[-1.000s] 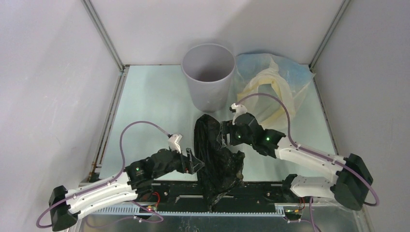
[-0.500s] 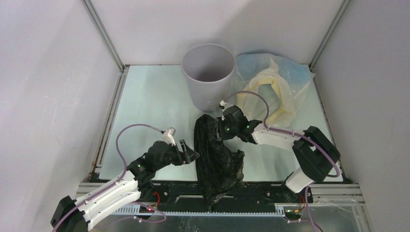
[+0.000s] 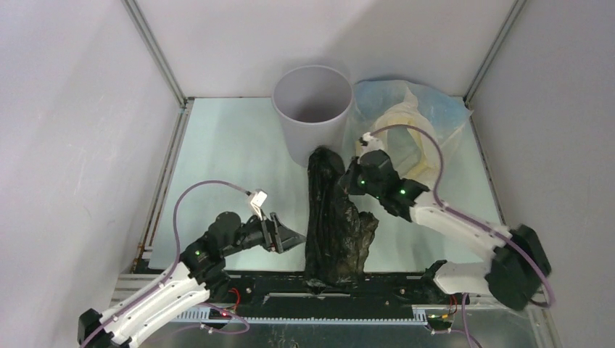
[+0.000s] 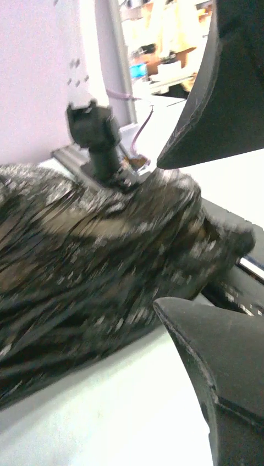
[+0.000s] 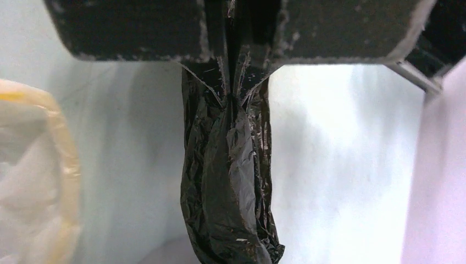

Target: Put the trash bags into the trash bin

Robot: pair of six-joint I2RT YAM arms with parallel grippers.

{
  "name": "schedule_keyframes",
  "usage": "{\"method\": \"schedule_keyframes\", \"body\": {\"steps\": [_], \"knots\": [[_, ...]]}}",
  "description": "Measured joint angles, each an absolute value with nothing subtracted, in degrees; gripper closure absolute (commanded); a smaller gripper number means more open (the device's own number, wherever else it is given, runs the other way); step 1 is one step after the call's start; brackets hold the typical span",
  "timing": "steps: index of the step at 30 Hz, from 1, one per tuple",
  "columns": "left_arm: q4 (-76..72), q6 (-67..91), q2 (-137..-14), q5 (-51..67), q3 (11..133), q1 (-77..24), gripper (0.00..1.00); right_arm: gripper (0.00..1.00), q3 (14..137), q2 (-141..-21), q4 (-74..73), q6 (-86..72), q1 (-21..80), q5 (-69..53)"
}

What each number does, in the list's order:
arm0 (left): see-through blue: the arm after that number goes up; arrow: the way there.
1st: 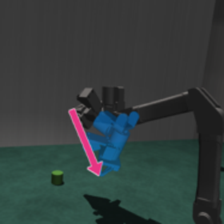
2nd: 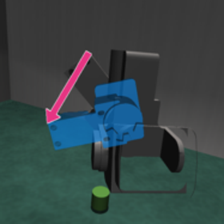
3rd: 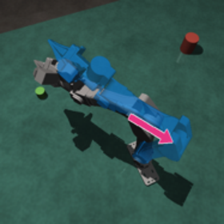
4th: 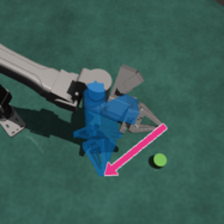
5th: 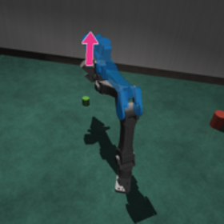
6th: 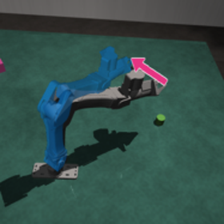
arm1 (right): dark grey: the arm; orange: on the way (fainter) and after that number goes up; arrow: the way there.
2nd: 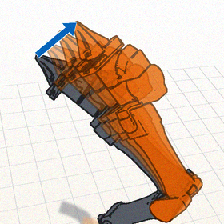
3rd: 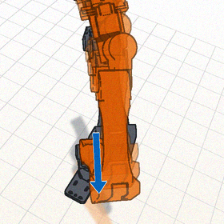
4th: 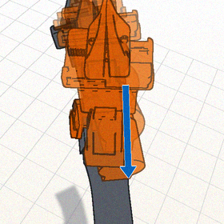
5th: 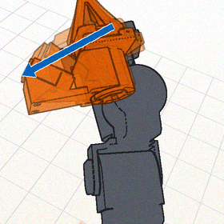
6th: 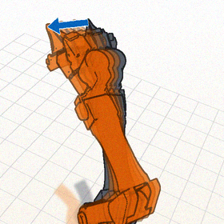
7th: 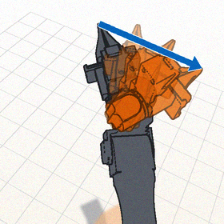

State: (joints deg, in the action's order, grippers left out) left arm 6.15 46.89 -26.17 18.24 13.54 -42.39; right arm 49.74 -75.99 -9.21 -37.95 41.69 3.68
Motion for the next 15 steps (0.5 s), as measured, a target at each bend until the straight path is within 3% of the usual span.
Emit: {"method": "schedule_keyframes", "body": {"steps": [4, 5, 7, 8, 10, 15], "knots": [[5.5, 45.9, -24.4, 15.3, 15.7, -50.9, 0.07, 0.89, 46.9, -65.3, -9.9, -42.3, 40.8, 11.6], [5.5, 45.4, -24.8, 14.2, 16.3, -53.3, 0.07, 0.73, 45.8, -63.3, -10.0, -43.7, 40.3, 13.3], [5.5, 43.5, -26.2, 10.3, 17.5, -58.5, 0.05, 0.28, 44.1, -61.0, -10.2, -45.6, 39.0, 15.3], [5.5, 42.2, -27.0, 7.7, 18.2, -61.7, 0.04, 0.19, 43.6, -60.7, -10.5, -46.5, 38.3, 15.8], [5.6, 39.4, -28.4, 2.3, 19.2, -67.2, 0.03, 0.13, 43.0, -61.0, -10.9, -46.9, 37.1, 16.6], [7.3, 34.2, -33.6, -8.1, 20.3, -72.7, 0.07, 0.11, 42.2, -60.9, -13.6, -44.2, 36.8, 16.1]]}}
